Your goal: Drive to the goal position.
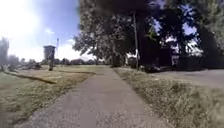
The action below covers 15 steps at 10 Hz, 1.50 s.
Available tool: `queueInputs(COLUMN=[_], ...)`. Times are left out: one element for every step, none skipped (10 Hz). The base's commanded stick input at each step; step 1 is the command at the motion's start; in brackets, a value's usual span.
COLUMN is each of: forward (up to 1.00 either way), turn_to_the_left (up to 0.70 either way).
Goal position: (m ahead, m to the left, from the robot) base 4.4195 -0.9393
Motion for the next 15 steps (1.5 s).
queueInputs(forward=[1.0, 1.0, 1.0, 1.0, 1.0, 1.0, 1.0, 1.0, 1.0, 1.0, 1.0, 1.0, 1.0, 1.0, 1.0], turn_to_the_left=[0.2, 0.2, 0.0, 0.0, 0.0, 0.02, 0.04, 0.05, 0.05, 0.12, 0.18, 0.15, 0.04, 0.0, 0.0])
